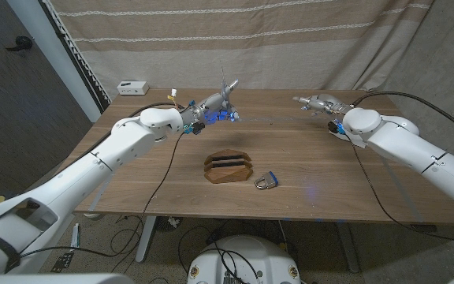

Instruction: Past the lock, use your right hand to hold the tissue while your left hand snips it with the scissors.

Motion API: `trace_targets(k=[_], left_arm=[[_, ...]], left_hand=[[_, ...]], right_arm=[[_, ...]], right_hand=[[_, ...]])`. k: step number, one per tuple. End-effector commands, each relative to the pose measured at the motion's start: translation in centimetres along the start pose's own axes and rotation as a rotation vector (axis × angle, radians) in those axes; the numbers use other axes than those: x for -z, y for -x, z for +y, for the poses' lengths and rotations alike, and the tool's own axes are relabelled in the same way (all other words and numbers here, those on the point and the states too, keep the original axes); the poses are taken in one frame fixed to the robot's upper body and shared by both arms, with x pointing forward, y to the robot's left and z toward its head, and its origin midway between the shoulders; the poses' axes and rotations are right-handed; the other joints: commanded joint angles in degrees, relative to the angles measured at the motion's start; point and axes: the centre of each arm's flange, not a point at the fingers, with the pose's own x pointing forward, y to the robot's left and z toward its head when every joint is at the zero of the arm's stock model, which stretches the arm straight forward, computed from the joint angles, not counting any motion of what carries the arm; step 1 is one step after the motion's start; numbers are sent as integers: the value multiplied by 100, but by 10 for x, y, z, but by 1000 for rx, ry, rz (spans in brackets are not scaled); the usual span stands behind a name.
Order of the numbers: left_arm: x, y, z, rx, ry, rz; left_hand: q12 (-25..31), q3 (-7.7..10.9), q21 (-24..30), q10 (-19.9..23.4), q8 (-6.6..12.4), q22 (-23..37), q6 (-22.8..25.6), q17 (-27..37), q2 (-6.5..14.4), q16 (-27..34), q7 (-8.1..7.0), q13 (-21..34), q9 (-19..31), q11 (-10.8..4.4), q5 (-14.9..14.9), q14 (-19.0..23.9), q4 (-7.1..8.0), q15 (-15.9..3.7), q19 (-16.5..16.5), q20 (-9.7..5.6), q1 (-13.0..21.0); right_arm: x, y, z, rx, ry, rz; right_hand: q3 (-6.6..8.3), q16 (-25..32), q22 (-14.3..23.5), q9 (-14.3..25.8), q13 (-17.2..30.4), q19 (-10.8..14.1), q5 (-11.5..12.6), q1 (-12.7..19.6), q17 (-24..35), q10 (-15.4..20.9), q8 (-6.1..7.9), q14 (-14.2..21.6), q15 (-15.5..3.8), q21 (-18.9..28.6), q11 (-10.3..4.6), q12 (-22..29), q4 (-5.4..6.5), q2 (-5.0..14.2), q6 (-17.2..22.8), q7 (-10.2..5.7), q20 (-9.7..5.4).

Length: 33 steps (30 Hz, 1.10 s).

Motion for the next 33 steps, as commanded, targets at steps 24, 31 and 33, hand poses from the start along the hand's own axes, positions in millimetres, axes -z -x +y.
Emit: trace_targets(k=[24, 31, 33], left_arm=[[2, -13, 1, 31, -17, 23], [2, -17, -1, 48, -17, 28], [2, -17, -1, 50, -10, 23]], left_hand=[[1386, -379, -29, 362, 28, 42, 334, 44, -48, 76, 266, 398, 60, -222, 54, 109, -512, -421, 17, -20, -51], [1384, -379, -40, 365, 26, 40, 350, 46, -44, 80, 255, 397, 68, -232, 59, 108, -546, -427, 14, -26, -34], [1384, -378, -41, 369, 20, 43, 345, 39, -42, 77, 251, 397, 68, -258, 61, 111, -553, -427, 15, -25, -30]], right_arm=[[20, 9, -8, 165, 366, 252], [25, 7, -5, 143, 478, 317], [25, 6, -4, 131, 498, 334]], right_hand=[[172, -60, 32, -4, -162, -384, 335, 712, -11, -947, 51, -1256, -141, -395, -167, -417, -274, 135, -370, -77, -329], [178, -28, 32, -2, -178, -343, 366, 780, -20, -931, 12, -1195, -203, -400, -206, -409, -292, 108, -525, -113, -341], [177, -12, 33, -1, -183, -332, 374, 788, -20, -939, 1, -1160, -212, -401, -210, -412, -290, 104, -572, -104, -338]])
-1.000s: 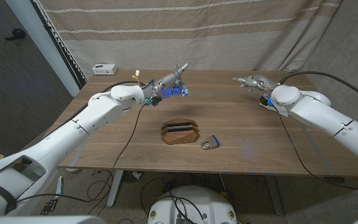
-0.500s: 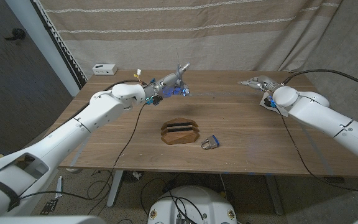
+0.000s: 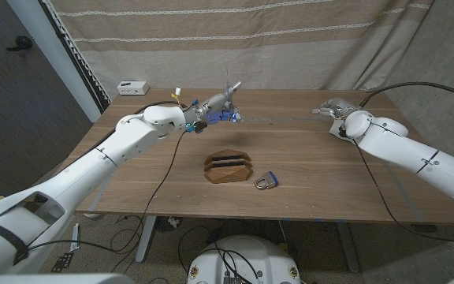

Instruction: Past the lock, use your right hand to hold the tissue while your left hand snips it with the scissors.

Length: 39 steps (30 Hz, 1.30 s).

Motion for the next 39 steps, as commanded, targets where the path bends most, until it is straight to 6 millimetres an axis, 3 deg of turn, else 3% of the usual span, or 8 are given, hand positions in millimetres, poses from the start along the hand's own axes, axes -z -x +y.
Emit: trace_targets(k=[1, 11, 19, 24, 33, 36, 39], left_arm=[[0, -4, -1, 12, -5, 4], [-2, -2, -3, 16, -5, -12], [-2, 0, -5, 12, -4, -14], [-2, 1, -6, 10, -6, -7], [-3, 3, -7, 20, -9, -5], [-4, 3, -8, 26, -16, -5], [-3, 3, -9, 27, -11, -6]], left_hand=[[1384, -456, -19, 287, -20, 31, 278, -1, -55, 29, 243, 397, 19, -239, 34, 28, -479, -407, 13, -26, -13], [1385, -449, -15, 299, -36, 48, 315, -19, -41, 25, 244, 396, -1, -260, 50, 36, -520, -407, 28, -50, 12], [1386, -444, -15, 310, -50, 66, 326, 9, -31, 47, 240, 396, 1, -264, 70, 35, -559, -411, 30, -45, 36], [1384, -443, -34, 314, -53, 53, 336, -45, -28, 29, 238, 395, 13, -252, 83, 75, -583, -401, 26, -124, 47], [1385, -442, -60, 331, -58, 31, 369, -26, -23, 46, 246, 396, 11, -257, 100, 80, -610, -414, 23, -136, 56], [1384, -440, -67, 327, -54, 25, 355, -37, -23, 41, 246, 397, 34, -261, 105, 80, -621, -426, 23, -138, 67], [1383, -438, -78, 327, -58, 15, 355, -30, -23, 45, 240, 397, 41, -254, 113, 72, -639, -429, 25, -134, 86]], right_arm=[[5, -1, 3, -7, 171, 95], [13, -2, -1, -18, 196, 157], [19, -4, -4, -18, 205, 192], [20, -7, -3, -21, 221, 211], [28, -13, 1, -27, 228, 256], [29, -14, 2, -27, 234, 272], [30, -15, 3, -32, 247, 286]], right_hand=[[18, 64, 21, -1, 0, 78, 48, 55, 7, 5, -31, 95, -195, 13, -53, -11, -35, -2, -121, 7, 21], [9, 91, 20, 3, -30, 162, 77, 58, 6, -39, -38, 151, -148, 19, 14, -34, -5, -6, -254, 46, 40], [31, 125, 20, 4, -65, 237, 108, 114, -1, 82, 17, 246, -207, 24, -72, 4, -3, 23, -196, 53, -9], [50, 182, 35, -2, -130, 530, 148, 182, -2, 177, 79, 415, -266, 105, -29, 18, 14, 47, -79, 209, -226], [62, 139, 42, -8, -164, 472, 173, 255, -11, 199, 92, 338, -188, 67, -2, 11, -2, 36, -47, 335, -281], [65, 153, 33, -19, -217, 515, 203, 337, -44, 356, 114, 452, 3, 50, 235, 41, -11, 7, 36, 512, -281], [60, 112, 31, -22, -232, 463, 210, 344, -52, 346, 105, 373, -36, 20, 228, 26, -4, -2, 29, 548, -243]])
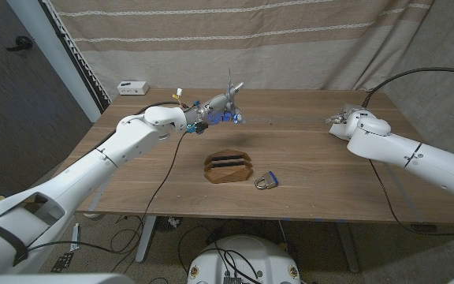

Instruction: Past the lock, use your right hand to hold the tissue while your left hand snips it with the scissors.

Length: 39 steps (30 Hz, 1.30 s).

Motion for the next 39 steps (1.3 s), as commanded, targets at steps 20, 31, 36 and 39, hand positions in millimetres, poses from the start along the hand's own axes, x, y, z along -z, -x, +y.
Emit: trace_targets(k=[20, 31, 36, 39], left_arm=[[1, 3, -8, 19, 1, 1], [1, 3, -9, 20, 6, -3], [2, 3, -9, 15, 6, 1], [3, 4, -9, 13, 19, -1]], left_hand=[[1385, -457, -52, 333, -41, 1, 291, 23, 6, 63, 245, 396, 15, -242, 81, 71, -551, -410, 33, -48, 135], [1384, -453, -59, 351, -51, 4, 308, 10, 16, 64, 234, 397, 17, -263, 106, 91, -574, -410, 46, -47, 158], [1385, -451, -62, 361, -63, 7, 312, -9, 19, 57, 236, 397, 8, -246, 118, 100, -584, -411, 47, -49, 169], [1387, -450, -65, 383, -67, 7, 313, -48, 21, 47, 238, 396, 10, -257, 125, 139, -589, -409, 51, -48, 176]], right_arm=[[8, -19, 11, -48, 64, 89], [5, -25, 15, -71, 103, 92], [2, -27, 17, -74, 115, 92], [2, -29, 18, -80, 124, 94]], right_hand=[[-23, -124, 16, 8, -70, -278, 146, 65, -20, -94, 66, -360, -12, -255, -303, -82, 107, 41, 53, -415, 79], [81, -141, 22, -5, -68, -382, 235, 391, -40, 259, 277, -427, -274, -372, -639, 40, 10, 119, 827, -917, 60], [111, -138, 23, -12, -67, -431, 250, 485, -42, 356, 269, -444, -325, -408, -777, 72, -14, 134, 881, -965, 62], [141, -118, 23, -16, -67, -434, 264, 570, -45, 437, 280, -402, -370, -419, -820, 99, -39, 148, 959, -1008, 43]])
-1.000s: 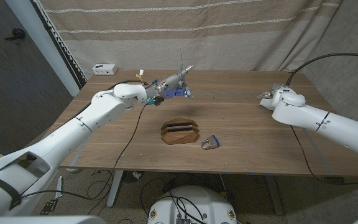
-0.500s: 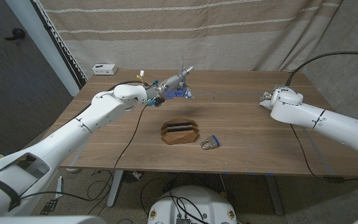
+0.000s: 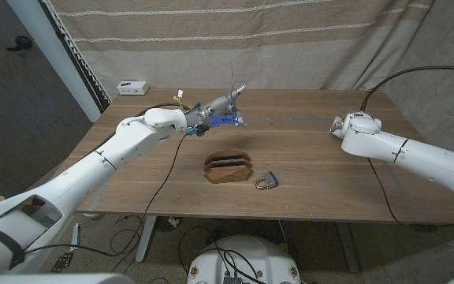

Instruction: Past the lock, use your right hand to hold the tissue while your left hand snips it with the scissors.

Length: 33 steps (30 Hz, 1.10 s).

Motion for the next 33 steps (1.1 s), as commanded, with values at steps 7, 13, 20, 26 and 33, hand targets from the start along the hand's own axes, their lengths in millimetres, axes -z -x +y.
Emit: trace_targets(k=[7, 13, 20, 26, 33], left_arm=[[2, 0, 1, 6, 19, -3], [2, 0, 2, 9, 20, -10], [2, 0, 3, 7, 23, -18], [2, 0, 3, 12, 25, -21], [2, 0, 3, 14, 24, -24]], left_hand=[[1376, -434, -27, 353, -34, 9, 258, -58, 17, -11, 227, 396, 3, -252, 63, 93, -472, -409, 31, -28, 66], [1373, -432, -34, 359, -36, 13, 284, -40, 24, 4, 220, 396, 3, -263, 80, 98, -477, -429, 31, -31, 72], [1376, -432, -38, 394, -31, 15, 302, -35, 26, 14, 220, 397, 15, -257, 95, 113, -481, -431, 41, -34, 76], [1375, -432, -41, 407, -30, 21, 325, 3, 27, 41, 226, 397, 13, -259, 107, 112, -485, -423, 43, -41, 81], [1378, -432, -43, 441, -23, 26, 342, -60, 28, 23, 218, 397, 22, -271, 119, 171, -489, -430, 54, -47, 87]], right_arm=[[-9, -9, 9, -29, 53, 8], [-12, -12, 15, -41, 81, 11], [-14, -16, 16, -48, 103, 16], [-15, -17, 19, -51, 99, 16], [-15, -20, 24, -60, 99, 22]], right_hand=[[73, 26, 15, 1, -2, -60, 78, 310, -17, 248, -42, 6, -439, -50, -138, 108, -92, -28, 53, -10, -128], [76, 40, 11, -4, -11, -73, 91, 392, -28, 315, -85, 50, -467, -73, -242, 114, -111, -68, 2, 18, -125], [77, -12, 3, -7, -29, -16, 132, 625, -66, 343, -182, 10, -878, -104, -282, 69, -124, -177, -113, 87, -322], [71, 8, 1, -6, -38, 67, 163, 731, -81, 512, -223, 101, -859, -107, -286, 96, -106, -214, -144, 153, -412], [98, 65, 0, 2, -50, 238, 237, 992, -87, 1073, -236, 406, -871, -107, -139, 232, -96, -216, -172, 289, -525]])
